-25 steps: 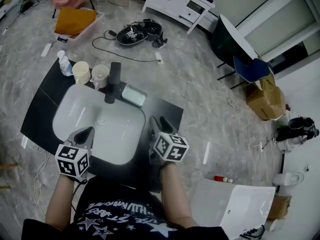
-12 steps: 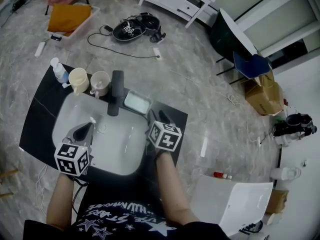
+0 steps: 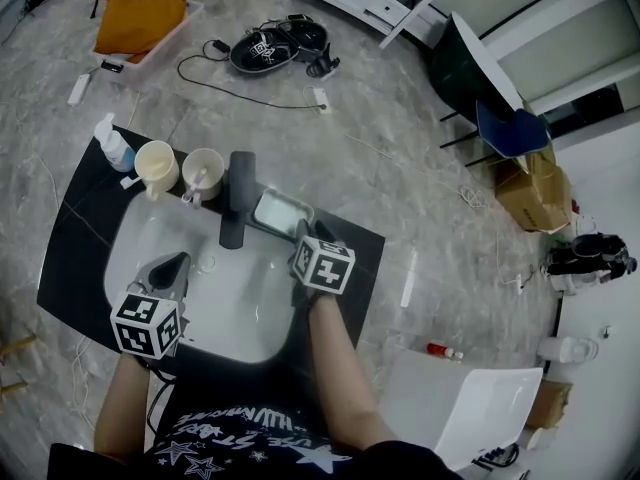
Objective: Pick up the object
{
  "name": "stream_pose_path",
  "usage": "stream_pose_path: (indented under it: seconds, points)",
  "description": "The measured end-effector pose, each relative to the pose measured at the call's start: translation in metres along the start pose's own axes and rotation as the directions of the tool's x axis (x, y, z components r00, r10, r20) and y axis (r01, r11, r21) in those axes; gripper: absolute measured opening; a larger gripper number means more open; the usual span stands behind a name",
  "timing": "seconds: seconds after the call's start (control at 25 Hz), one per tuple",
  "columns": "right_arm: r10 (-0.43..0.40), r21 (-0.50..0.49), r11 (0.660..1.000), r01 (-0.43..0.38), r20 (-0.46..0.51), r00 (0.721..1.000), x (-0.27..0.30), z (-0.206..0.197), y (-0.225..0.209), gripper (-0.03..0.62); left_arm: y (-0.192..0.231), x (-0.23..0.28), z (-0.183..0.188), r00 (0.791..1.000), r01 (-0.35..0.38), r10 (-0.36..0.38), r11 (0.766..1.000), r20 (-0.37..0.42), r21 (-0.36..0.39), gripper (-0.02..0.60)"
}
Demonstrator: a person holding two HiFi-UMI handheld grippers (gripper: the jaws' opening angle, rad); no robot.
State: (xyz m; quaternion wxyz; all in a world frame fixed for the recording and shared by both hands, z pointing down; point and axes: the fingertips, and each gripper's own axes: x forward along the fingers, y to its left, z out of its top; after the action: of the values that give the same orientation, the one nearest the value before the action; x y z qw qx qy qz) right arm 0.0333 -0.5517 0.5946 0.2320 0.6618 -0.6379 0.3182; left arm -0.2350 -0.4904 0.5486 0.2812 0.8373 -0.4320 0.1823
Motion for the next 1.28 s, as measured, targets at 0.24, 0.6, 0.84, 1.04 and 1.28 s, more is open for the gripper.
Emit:
stream_pose_path:
  seconds: [0.24, 0.6, 0.84, 1.04, 1.28]
  points:
    - [-0.012, 0.003, 1.0, 0.012, -0.041, 0.999, 0.017, -0.009, -0.002, 0.133, 0.006, 0.008, -0.009, 1.0, 0.004, -0.004, 1.0, -0.022, -0.014, 0.009]
    - [-0.069, 0.018, 0.997, 0.07, -0.054, 0.996, 0.019, -0.01, -0.006, 0.026, 0.005, 0.007, -0.012, 1.0, -0.001, 0.001, 1.0, -0.03, -0.016, 0.009]
    - [-0.066, 0.086, 0.994, 0.069, -0.033, 0.997, 0.003, -0.004, -0.012, 0.018, 0.0, -0.004, -0.008, 1.0, -0.013, 0.013, 1.0, -0.013, -0.007, 0.009]
    - [-0.05, 0.101, 0.994, 0.048, 0.025, 0.998, -0.026, 0.013, -0.015, 0.018, -0.01, -0.02, -0.001, 1.0, -0.025, 0.024, 1.0, 0.017, 0.011, 0.009]
    - [-0.02, 0.113, 0.994, 0.008, 0.108, 0.994, -0.068, 0.029, -0.021, 0.018, -0.025, -0.044, 0.005, 0.996, -0.061, 0.059, 0.998, 0.069, 0.019, 0.009]
